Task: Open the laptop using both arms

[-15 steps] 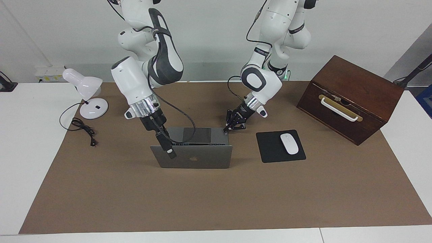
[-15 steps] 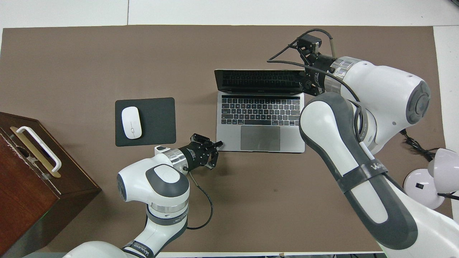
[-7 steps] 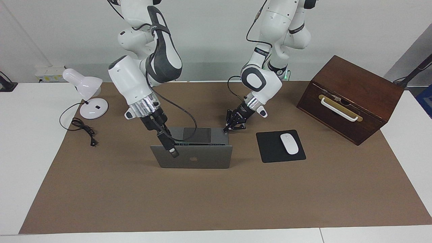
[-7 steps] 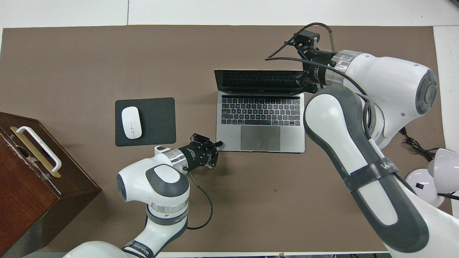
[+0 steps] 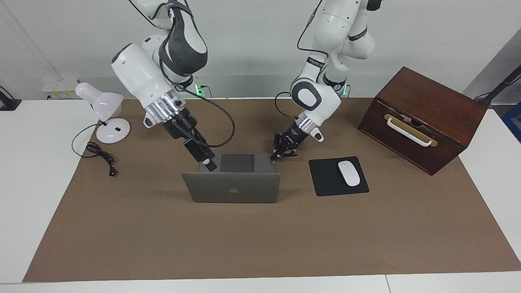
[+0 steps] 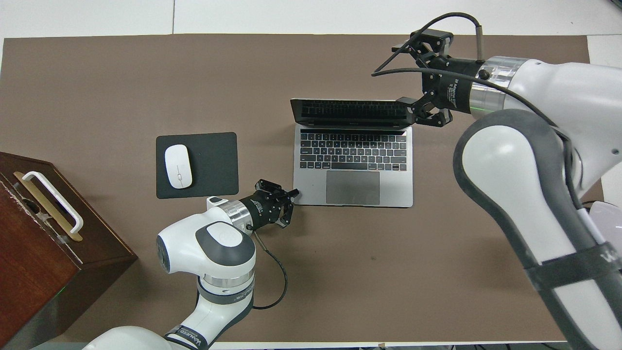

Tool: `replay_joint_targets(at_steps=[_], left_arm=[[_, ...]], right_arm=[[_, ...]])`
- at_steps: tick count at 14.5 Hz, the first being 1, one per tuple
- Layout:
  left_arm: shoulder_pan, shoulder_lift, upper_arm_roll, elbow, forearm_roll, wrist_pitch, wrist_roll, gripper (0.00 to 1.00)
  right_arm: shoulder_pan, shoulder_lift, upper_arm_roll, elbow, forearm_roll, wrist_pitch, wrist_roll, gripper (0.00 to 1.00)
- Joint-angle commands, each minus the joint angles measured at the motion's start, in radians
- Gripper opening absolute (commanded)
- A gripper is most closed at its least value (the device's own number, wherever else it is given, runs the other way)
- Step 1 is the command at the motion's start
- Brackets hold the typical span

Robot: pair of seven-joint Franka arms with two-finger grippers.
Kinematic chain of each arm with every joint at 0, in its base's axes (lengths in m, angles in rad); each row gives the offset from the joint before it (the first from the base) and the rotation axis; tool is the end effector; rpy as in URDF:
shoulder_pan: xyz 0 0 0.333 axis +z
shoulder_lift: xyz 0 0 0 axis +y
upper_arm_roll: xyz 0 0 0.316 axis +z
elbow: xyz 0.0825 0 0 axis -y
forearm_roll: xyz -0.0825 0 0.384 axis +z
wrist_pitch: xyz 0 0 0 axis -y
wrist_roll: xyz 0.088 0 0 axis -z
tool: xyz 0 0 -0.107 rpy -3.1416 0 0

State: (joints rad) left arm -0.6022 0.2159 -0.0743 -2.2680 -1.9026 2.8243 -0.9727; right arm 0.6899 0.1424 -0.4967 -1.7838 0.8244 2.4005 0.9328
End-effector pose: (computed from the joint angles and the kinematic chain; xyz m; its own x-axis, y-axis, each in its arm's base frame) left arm 0.4305 -0.2852 0.2579 -0.3658 0.5808 -0.7272 0.8719 0.4871 -0.0495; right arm 0.6237 0.1442 0.5351 0.4524 -0.8208 -0.3487 -0.7728 -0.1656 -0.6127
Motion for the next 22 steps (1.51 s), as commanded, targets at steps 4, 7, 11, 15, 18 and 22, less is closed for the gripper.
replay_joint_targets(at_steps=[4, 7, 11, 15, 18, 22], left_arm=[[-0.007, -0.038, 0.008, 0.028, -0.006, 0.090, 0.020, 0.00], [-0.008, -0.061, 0.007, 0.054, 0.042, 0.190, 0.035, 0.00], [-0.019, -0.076, 0.004, 0.079, 0.108, 0.326, 0.070, 0.00], [0.022, -0.075, 0.007, 0.106, 0.144, 0.346, 0.259, 0.00], [0.073, -0.069, 0.008, 0.125, 0.232, 0.331, 0.273, 0.00], [0.183, -0.064, 0.008, 0.159, 0.345, 0.250, 0.282, 0.00]], right_arm=[[-0.118, -0.006, 0.012, 0.086, -0.088, -0.123, -0.090, 1.00], [-0.156, -0.006, 0.018, 0.095, -0.203, -0.188, -0.254, 1.00], [-0.196, -0.009, 0.017, 0.095, -0.293, -0.254, -0.389, 1.00], [-0.256, -0.023, 0.026, 0.093, -0.433, -0.357, -0.508, 1.00], [-0.348, -0.040, 0.084, 0.093, -0.484, -0.425, -0.600, 1.00], [-0.483, -0.070, 0.217, 0.093, -0.606, -0.478, -0.644, 1.00]])
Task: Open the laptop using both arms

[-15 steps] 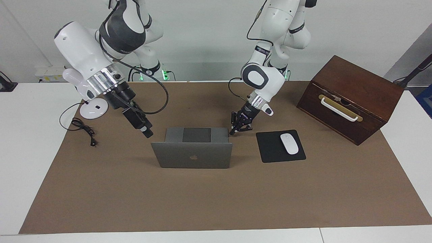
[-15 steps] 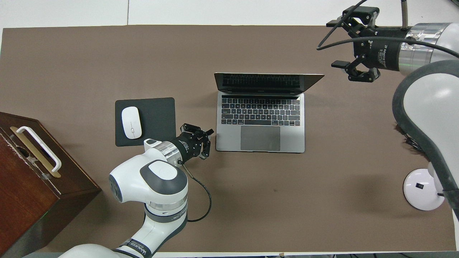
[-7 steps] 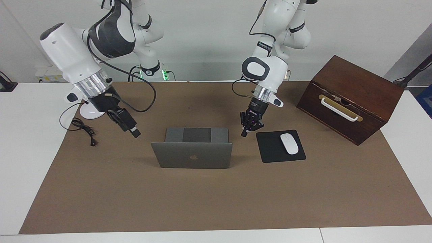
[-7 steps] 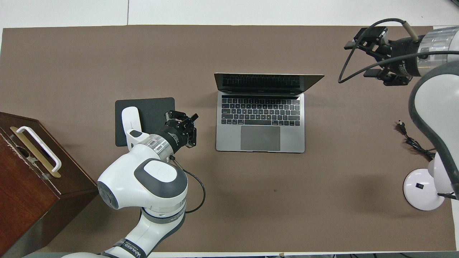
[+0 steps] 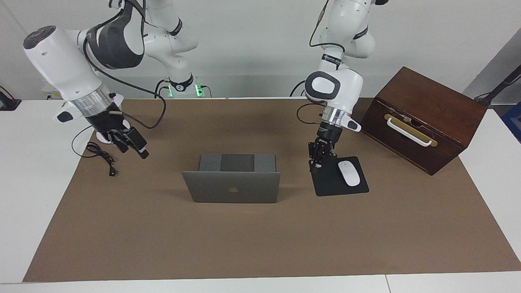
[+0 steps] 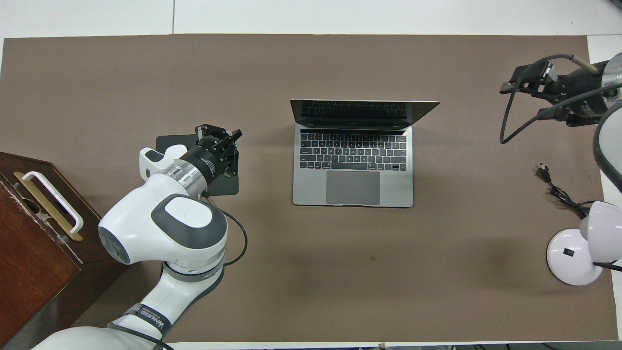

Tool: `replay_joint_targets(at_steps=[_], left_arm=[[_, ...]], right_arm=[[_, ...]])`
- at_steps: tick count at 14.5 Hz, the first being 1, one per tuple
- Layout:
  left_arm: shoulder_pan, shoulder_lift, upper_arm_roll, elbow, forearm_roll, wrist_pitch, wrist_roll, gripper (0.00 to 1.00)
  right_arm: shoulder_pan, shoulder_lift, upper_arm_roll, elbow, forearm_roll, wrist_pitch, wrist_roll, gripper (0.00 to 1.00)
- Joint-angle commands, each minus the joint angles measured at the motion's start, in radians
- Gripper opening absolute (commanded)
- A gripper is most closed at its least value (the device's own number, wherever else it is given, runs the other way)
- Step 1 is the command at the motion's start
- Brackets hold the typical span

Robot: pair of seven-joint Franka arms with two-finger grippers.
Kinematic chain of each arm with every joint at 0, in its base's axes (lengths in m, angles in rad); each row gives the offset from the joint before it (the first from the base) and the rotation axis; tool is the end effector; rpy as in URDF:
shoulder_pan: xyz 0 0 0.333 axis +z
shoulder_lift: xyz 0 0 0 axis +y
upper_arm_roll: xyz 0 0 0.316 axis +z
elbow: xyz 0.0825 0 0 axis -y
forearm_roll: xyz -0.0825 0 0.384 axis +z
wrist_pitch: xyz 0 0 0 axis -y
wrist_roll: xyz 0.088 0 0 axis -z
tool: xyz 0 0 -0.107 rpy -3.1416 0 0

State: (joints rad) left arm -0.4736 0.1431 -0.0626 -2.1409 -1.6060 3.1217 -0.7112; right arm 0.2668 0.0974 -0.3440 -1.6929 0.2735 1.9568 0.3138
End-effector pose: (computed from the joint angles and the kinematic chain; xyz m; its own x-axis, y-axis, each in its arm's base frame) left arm 0.5181 -0.2073 0.3711 0.0001 0.8480 -0.5300 0.7703 0.3379 0.5408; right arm 0.6096 -0.0212 0.5506 0.8844 -0.4597 0.0814 -0.4243 -0.8642 -0.2705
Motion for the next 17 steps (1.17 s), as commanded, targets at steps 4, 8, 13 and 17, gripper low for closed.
replay_joint_targets(at_steps=[4, 8, 13, 17], left_arm=[[0.159, 0.010, -0.002, 0.056, 0.168, -0.170, 0.019, 0.00], [0.263, 0.010, 0.001, 0.101, 0.323, -0.317, 0.016, 0.00], [0.325, 0.015, 0.003, 0.128, 0.650, -0.432, 0.018, 0.00], [0.377, 0.004, 0.012, 0.130, 0.945, -0.625, 0.022, 0.00]], right_arm=[[-0.161, -0.062, 0.160, 0.004, -0.115, -0.107, -0.083, 1.00], [-0.225, -0.076, 0.213, 0.027, -0.170, -0.174, -0.150, 1.00], [-0.310, -0.090, 0.315, 0.078, -0.220, -0.245, -0.160, 1.00], [-0.353, -0.120, 0.348, 0.087, -0.253, -0.286, -0.180, 1.00]])
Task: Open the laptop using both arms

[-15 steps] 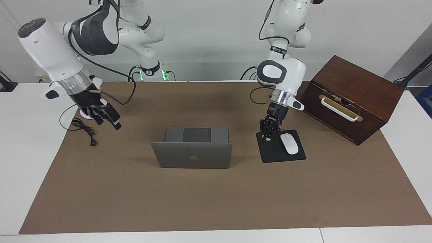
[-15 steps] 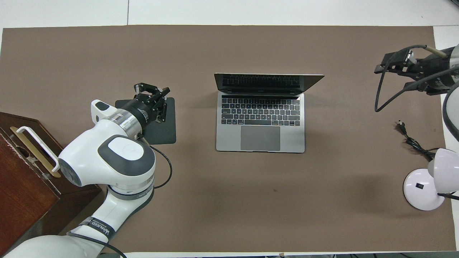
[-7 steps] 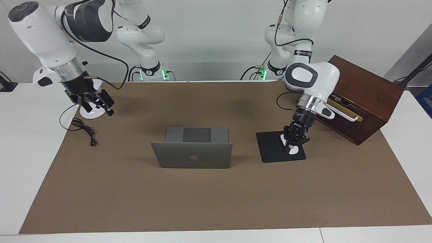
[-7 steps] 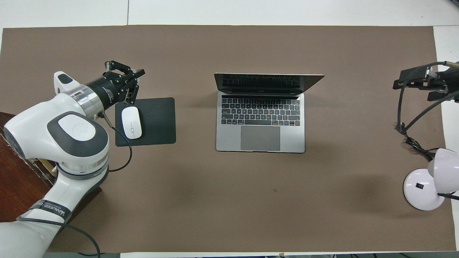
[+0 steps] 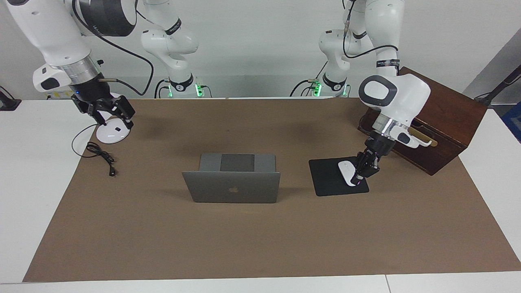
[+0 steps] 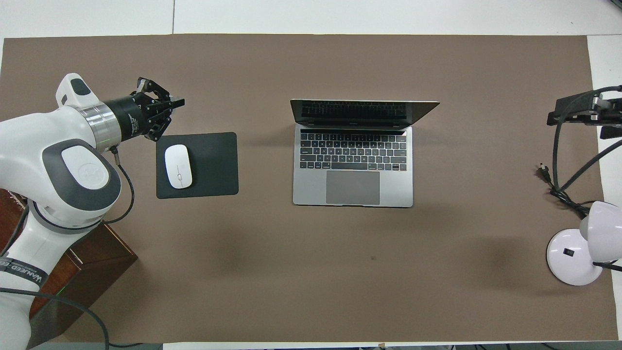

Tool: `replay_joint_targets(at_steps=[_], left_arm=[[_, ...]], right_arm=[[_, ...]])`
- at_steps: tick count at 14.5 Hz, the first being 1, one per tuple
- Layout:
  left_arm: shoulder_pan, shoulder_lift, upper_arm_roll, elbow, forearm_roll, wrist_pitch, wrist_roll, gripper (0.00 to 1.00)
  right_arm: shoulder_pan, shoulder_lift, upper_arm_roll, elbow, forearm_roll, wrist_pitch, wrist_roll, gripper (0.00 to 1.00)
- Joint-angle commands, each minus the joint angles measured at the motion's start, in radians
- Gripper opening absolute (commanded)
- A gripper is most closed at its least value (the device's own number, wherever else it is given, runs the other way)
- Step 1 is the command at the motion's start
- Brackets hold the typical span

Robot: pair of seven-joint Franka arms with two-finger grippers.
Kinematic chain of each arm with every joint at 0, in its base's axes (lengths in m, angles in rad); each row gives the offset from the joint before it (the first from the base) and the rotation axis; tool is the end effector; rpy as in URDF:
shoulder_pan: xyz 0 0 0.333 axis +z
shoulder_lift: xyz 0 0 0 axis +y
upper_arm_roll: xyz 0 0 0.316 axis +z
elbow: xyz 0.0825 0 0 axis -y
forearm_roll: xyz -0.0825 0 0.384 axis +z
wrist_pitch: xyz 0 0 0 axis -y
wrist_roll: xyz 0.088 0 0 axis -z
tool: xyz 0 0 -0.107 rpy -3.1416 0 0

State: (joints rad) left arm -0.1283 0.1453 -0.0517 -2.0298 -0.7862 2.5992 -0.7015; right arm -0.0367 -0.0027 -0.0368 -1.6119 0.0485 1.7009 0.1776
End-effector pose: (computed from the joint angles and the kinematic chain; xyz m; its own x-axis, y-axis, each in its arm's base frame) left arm 0.6040 -0.0944 0.4173 0.4861 0.8441 -0.2263 0.7644 -0.2853 0.5782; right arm 0.5648 -0.0370 0.6185 0.9637 -0.2541 0.0814 -0.2494 -0.9663 -0.0639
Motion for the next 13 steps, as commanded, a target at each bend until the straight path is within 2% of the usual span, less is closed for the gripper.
replay_joint_targets(at_steps=[1, 4, 7, 10, 13], left_arm=[[0.051, -0.003, 0.001, 0.032, 0.228, -0.176, 0.013, 0.00], [0.071, -0.003, 0.001, 0.103, 0.443, -0.387, 0.016, 0.00], [0.075, -0.006, 0.001, 0.169, 0.594, -0.551, 0.027, 0.00], [0.075, -0.024, 0.001, 0.195, 0.676, -0.642, 0.034, 0.00], [0.081, -0.067, 0.006, 0.195, 0.683, -0.708, 0.031, 0.00]], right_arm=[[-0.064, -0.026, 0.054, 0.006, -0.044, -0.035, -0.055, 1.00], [-0.089, -0.048, 0.080, 0.003, -0.049, -0.070, -0.056, 1.00], [-0.091, -0.054, 0.078, 0.006, -0.050, -0.099, -0.056, 1.00], [-0.091, -0.062, 0.080, 0.007, -0.053, -0.122, -0.056, 1.00], [-0.091, -0.065, 0.080, 0.006, -0.053, -0.129, -0.055, 1.00]])
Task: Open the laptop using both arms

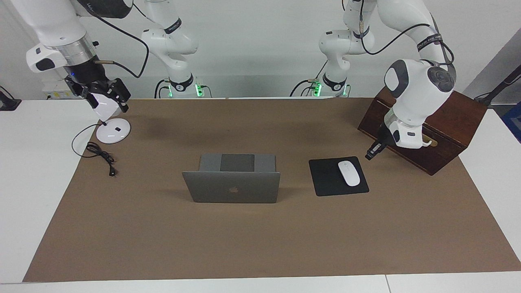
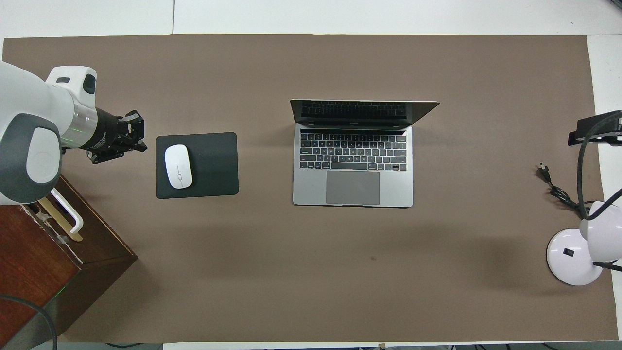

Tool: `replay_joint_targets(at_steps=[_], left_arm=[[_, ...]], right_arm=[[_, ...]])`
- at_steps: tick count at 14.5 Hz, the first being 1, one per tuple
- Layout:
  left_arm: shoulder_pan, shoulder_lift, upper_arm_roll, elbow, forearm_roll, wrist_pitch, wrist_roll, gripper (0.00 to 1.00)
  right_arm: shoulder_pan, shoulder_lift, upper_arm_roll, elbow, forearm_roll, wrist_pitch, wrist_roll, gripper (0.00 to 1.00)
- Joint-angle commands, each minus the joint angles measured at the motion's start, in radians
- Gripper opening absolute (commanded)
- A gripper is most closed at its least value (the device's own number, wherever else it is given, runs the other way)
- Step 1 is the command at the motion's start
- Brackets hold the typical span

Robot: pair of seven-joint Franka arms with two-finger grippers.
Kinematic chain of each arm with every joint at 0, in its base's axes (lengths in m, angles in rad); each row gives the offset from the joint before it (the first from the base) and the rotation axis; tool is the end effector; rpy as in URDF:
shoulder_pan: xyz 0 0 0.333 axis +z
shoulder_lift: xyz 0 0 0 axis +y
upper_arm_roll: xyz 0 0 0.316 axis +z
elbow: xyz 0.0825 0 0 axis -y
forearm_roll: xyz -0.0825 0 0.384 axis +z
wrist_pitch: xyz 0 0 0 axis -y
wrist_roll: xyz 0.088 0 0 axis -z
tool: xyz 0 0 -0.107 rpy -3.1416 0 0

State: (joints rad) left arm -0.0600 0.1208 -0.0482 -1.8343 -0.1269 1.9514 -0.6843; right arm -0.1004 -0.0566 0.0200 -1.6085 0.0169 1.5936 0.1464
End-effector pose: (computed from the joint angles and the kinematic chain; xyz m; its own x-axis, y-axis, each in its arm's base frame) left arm 0.5904 -0.0717 0.4626 0.8110 0.5791 -0.0829 0.5848 -0.8060 0.0912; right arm 0.5377 -0.0412 0.6397 0.9735 -0.2251 0.0389 -0.2244 -0.9742 -0.0217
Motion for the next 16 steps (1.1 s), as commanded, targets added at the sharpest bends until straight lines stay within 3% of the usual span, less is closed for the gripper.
replay_joint_targets(at_steps=[1, 3, 6, 8, 10, 16], left_arm=[[0.023, -0.052, 0.005, -0.003, 0.024, -0.062, 0.014, 0.00], [0.028, -0.061, 0.008, -0.006, 0.013, -0.055, 0.006, 0.05], [0.028, -0.061, 0.008, -0.008, 0.010, -0.043, -0.001, 0.49], [0.031, -0.062, 0.008, -0.002, 0.007, -0.045, -0.006, 0.70], [0.032, -0.062, 0.008, -0.002, -0.002, -0.036, -0.006, 1.00], [0.065, -0.145, 0.010, 0.001, 0.009, -0.087, 0.116, 1.00]], right_arm=[[-0.027, -0.011, 0.023, 0.002, -0.022, -0.023, -0.024, 1.00], [-0.027, -0.014, 0.021, 0.002, -0.022, -0.023, -0.025, 1.00], [-0.028, -0.014, 0.018, 0.002, -0.022, -0.024, -0.033, 1.00], [-0.028, -0.014, 0.014, 0.002, -0.022, -0.023, -0.034, 1.00], [-0.028, -0.014, 0.014, 0.002, -0.022, -0.023, -0.034, 1.00], [-0.028, -0.015, 0.012, 0.004, -0.022, -0.038, -0.036, 1.00]])
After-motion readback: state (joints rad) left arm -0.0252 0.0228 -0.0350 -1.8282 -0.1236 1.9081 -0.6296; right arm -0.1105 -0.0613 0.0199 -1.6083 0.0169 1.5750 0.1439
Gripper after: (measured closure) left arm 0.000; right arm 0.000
